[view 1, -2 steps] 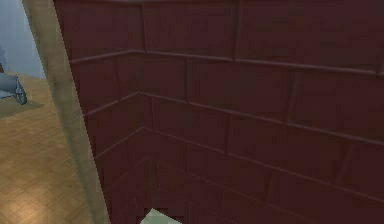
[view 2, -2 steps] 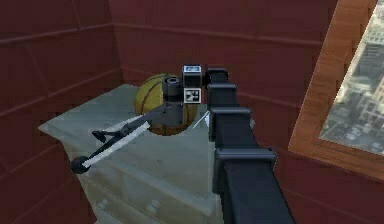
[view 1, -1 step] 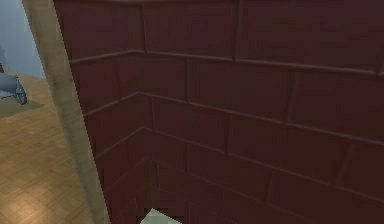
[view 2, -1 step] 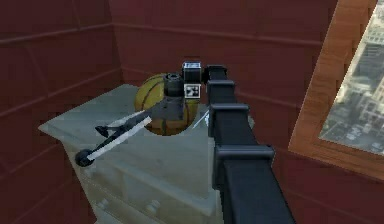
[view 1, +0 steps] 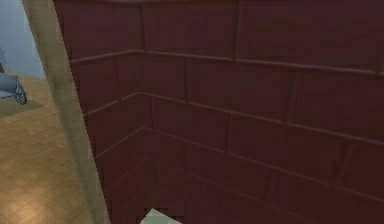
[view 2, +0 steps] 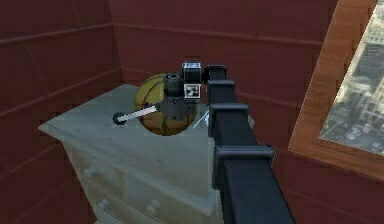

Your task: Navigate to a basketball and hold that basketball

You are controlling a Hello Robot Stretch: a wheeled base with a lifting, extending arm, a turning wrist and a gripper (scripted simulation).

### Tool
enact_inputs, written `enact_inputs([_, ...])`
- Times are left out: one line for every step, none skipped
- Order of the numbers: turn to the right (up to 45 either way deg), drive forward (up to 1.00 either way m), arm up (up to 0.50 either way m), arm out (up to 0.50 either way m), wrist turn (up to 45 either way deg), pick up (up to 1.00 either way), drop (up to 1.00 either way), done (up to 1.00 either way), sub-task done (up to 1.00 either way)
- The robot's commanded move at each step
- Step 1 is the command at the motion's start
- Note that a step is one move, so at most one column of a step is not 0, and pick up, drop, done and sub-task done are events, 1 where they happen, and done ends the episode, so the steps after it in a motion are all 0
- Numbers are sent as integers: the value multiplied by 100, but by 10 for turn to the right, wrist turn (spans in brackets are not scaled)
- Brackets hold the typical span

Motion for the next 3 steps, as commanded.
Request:
enact_inputs([0,0,0,0,330,0,0,0,0])
enact_inputs([0,0,0,0,0,100,0,0,0])
enact_inputs([0,0,0,0,0,0,0,100,0])
